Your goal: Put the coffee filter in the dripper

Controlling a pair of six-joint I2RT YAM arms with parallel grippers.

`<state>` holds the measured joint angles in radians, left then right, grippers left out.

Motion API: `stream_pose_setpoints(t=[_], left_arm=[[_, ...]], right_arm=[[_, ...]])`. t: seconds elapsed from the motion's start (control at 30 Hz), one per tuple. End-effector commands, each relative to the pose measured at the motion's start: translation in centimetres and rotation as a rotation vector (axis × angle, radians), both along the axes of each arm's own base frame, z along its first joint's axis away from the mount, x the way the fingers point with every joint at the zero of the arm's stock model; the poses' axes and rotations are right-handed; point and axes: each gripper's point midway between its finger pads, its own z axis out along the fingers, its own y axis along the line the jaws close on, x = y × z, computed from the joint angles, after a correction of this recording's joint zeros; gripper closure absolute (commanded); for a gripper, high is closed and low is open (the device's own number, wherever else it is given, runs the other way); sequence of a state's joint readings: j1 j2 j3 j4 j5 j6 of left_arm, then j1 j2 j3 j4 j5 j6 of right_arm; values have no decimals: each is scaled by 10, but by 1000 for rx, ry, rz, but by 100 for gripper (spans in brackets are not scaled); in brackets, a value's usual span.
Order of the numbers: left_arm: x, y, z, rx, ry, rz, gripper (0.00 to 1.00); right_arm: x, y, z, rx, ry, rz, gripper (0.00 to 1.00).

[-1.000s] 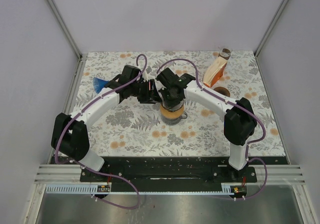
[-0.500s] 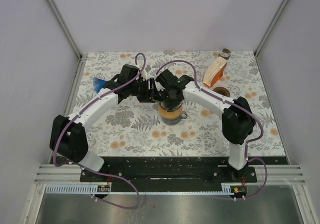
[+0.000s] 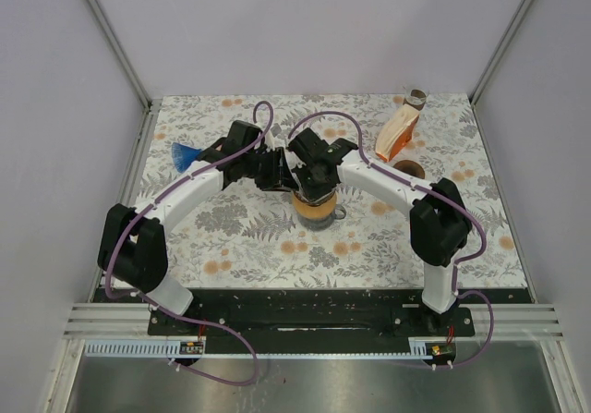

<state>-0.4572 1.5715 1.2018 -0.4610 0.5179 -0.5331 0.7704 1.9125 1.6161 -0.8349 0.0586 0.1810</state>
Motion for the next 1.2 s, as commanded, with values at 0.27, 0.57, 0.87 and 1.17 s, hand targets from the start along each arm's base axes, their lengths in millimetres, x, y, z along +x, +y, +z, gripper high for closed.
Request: stream_pose_setpoints(t=[0.27,0.57,0.87,1.17], left_arm=[[8,-3,18,-24,-65,4,66],[8,-3,20,-25,-69,2,66],[13,-3,35,-23,-120,-4,53],[12,0,50,-25,-169,-12,41]], right_arm=[[3,4,73,98,-142,45,100],[3,-5,102,106,-205,52,99],[-5,-11,131,146,-272,111,97],[-10,-15,141,163,-292,138,95]])
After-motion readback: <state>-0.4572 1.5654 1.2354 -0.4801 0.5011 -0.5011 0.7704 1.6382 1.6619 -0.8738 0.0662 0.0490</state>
